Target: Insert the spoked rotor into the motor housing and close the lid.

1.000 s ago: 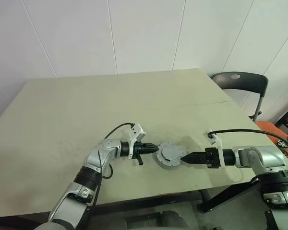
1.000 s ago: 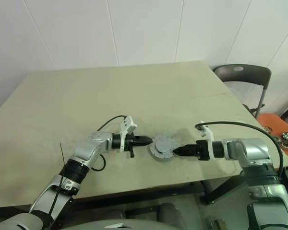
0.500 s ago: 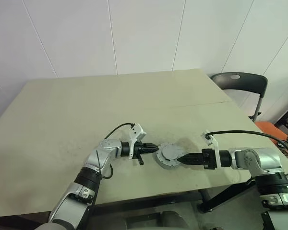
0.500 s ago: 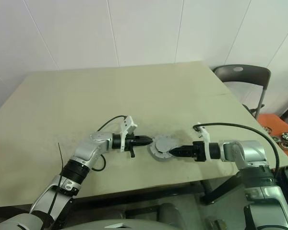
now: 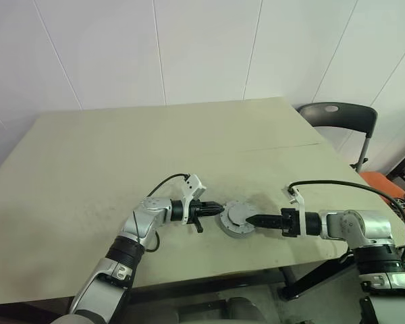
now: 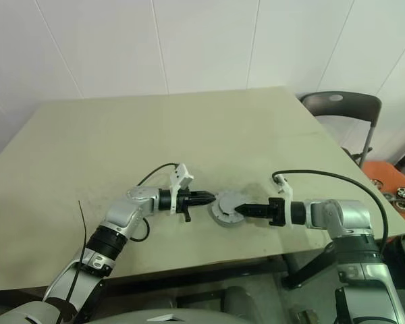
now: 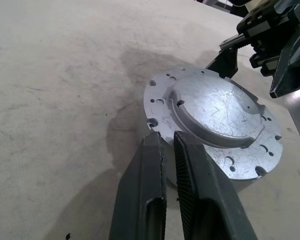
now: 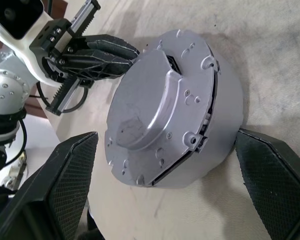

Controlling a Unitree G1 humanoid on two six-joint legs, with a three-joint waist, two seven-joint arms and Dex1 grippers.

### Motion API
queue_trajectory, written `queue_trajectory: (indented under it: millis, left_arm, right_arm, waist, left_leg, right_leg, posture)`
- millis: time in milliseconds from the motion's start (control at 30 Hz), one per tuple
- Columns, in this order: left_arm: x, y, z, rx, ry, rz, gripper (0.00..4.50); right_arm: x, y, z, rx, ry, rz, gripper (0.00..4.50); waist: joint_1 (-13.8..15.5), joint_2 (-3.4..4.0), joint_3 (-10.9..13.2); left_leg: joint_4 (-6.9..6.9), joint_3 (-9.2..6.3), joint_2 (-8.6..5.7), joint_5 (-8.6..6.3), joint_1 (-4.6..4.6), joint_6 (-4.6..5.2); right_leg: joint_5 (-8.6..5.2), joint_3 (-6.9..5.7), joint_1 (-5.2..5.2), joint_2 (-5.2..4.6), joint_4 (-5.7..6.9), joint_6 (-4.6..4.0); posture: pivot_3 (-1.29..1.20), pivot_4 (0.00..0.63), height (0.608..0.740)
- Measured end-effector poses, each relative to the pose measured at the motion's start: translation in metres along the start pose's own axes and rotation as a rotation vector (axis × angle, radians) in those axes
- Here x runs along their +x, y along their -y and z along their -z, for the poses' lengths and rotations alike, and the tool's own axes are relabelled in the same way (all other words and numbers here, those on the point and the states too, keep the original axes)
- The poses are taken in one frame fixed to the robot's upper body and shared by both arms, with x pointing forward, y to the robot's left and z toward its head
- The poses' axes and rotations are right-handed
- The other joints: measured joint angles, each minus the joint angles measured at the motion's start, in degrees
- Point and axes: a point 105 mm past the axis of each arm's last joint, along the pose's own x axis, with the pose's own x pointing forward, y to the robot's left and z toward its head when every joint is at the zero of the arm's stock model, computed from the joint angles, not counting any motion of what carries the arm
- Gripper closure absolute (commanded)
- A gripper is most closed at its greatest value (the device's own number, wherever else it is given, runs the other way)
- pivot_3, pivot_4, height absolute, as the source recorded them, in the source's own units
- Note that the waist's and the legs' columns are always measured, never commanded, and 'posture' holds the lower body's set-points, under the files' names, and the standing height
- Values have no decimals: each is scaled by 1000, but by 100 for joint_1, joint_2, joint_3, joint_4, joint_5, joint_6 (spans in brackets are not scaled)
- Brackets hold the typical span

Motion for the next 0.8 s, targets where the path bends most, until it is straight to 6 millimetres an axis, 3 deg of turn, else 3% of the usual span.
queue_trajectory:
  millis: [400, 500, 667, 733, 800]
  left_arm:
    - [2, 0, 0, -5, 7, -7, 4051]
    - [4, 0, 0, -8, 11, -10, 4051]
    - [3, -1, -2, -9, 20, -15, 4051]
    - [2, -1, -3, -5, 19, -14, 4051]
    - [3, -2, -1, -10, 17, -20, 4051]
  right_arm:
    - [0, 0, -1, 41, 28, 5, 26]
    - [0, 3, 0, 62, 35, 8, 668]
    - [-2, 2, -1, 94, 49, -14, 2188]
    - [-3, 1, -1, 97, 47, -27, 2464]
    - [-3, 3, 0, 96, 41, -13, 2464]
  waist:
    - [2, 1, 0]
    - [5, 1, 0]
    - [6, 11, -4]
    - [0, 14, -6]
    - [-2, 17, -8]
  left_leg:
    - [2, 1, -1, 0, -1, 0]
    - [1, 0, -1, 0, -1, 0]
    - [-6, 1, -2, 0, -4, 0]
    - [-5, 1, -2, 0, -3, 0]
    - [-2, 2, -1, 0, -3, 0]
  right_leg:
    - [0, 1, 0, 0, 0, 0]
    - [0, 1, 0, 0, 0, 0]
    - [0, 1, -5, 0, -3, 1]
    - [0, 1, -4, 0, -3, 1]
    - [0, 2, -4, 1, 0, 0]
  posture:
    - [0, 0, 740]
    - [0, 0, 740]
    - [0, 0, 740]
    - [0, 0, 740]
    - [0, 0, 740]
